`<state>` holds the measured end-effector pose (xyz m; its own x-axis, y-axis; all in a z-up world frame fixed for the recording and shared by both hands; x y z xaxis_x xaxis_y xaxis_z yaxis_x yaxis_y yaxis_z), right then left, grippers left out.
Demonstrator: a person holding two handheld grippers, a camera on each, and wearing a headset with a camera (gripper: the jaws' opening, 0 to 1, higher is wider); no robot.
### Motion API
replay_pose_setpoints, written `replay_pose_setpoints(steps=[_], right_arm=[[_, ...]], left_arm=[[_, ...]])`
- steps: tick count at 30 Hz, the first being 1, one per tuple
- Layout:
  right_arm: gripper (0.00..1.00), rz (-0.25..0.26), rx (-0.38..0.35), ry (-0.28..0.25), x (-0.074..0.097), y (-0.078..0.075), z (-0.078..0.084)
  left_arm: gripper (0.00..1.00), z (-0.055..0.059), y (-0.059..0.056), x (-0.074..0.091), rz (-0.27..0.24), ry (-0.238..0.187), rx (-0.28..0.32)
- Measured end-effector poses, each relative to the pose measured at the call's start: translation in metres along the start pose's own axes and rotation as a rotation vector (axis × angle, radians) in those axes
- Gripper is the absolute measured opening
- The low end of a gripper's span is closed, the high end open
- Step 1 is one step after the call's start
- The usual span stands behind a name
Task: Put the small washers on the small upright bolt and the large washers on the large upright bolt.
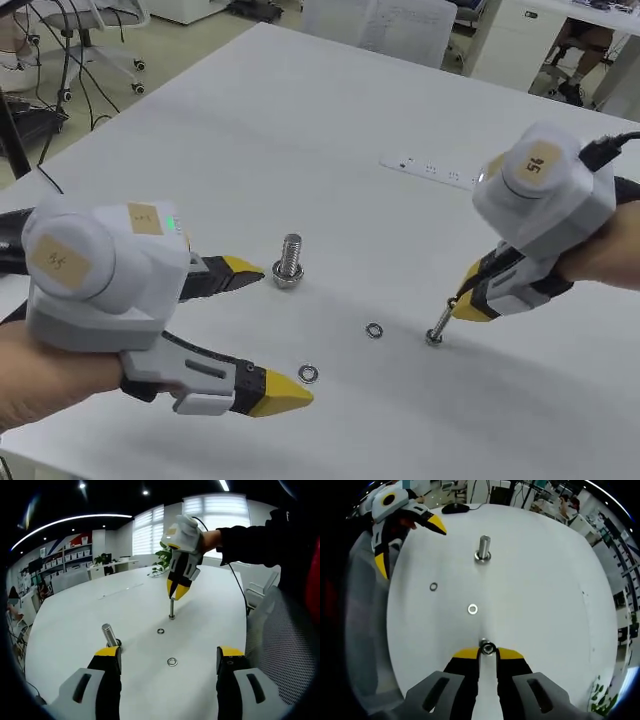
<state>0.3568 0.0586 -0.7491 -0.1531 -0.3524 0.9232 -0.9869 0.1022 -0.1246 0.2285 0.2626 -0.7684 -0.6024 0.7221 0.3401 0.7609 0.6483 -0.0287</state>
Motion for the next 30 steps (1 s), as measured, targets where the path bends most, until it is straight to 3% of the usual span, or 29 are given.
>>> replay_pose_setpoints(steps=[17, 30], right_arm=[[0.13, -0.02, -0.005, 0.015, -0.009, 0.001, 0.002], [0.13, -0.031, -0.007, 0.038, -0.028, 0.001, 0.008]], left_arm=[[0.77, 0.001, 0.001, 0.0, -0.005, 0.001, 0.004], [0.77, 0.002, 0.001, 0.001, -0.007, 0.002, 0.005]])
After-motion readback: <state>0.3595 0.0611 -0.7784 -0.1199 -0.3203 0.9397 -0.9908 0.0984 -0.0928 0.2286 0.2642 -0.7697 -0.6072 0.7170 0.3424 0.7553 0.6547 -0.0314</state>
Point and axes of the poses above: the centre of the closed fingertips' face, and the gripper's own axes: x roughly backward along the fingers, y roughly to its left, z roughly out of its underside, the point moved 7 cm from there along x, roughly backward along the fingers, and after that the axes turned 5 degrees about -y, right-handed, at the moved point
